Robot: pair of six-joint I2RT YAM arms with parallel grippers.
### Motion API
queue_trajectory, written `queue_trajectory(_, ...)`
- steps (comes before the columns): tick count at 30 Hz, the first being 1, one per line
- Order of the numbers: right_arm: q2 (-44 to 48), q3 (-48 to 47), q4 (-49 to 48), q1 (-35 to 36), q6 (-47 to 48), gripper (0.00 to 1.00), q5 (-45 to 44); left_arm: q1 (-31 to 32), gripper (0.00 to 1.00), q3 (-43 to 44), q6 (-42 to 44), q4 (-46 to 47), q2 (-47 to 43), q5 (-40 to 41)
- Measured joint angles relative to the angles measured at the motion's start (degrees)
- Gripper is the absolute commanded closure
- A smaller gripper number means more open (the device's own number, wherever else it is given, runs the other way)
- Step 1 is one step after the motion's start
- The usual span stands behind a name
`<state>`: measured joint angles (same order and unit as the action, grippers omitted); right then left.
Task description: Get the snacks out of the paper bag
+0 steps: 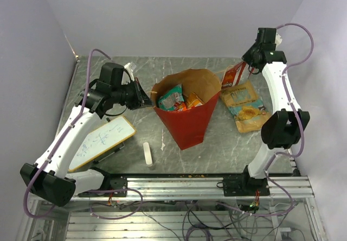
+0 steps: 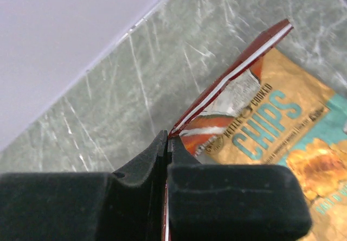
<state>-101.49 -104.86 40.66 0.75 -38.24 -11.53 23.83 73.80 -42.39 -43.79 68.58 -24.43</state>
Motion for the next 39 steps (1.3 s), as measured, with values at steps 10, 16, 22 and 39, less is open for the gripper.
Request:
queue_trajectory(10, 6.3, 20.4, -7.9, -9.0, -4.0, 1.00, 7.4, 0.0, 0.93, 0.8, -0.1, -0.2, 0.3, 1.1)
queue_trajectory(16, 14.0, 41.4, -12.0, -14.6, -3.2, 1.00, 8.0, 0.0, 0.93, -0.3, -0.1, -0.2, -0.1, 1.1)
queue_trajectory(22, 17.1, 53.5, -16.3, -18.2, -1.4, 1.00, 7.4, 0.0, 0.93, -0.9, -0.1, -0.3, -0.4, 0.9)
queue_trajectory(39, 21.5, 57.9, -14.3, -20.2, 3.2, 0.35, 7.7, 0.0, 0.93, -2.4, -0.8, -0.1, -1.9, -0.1)
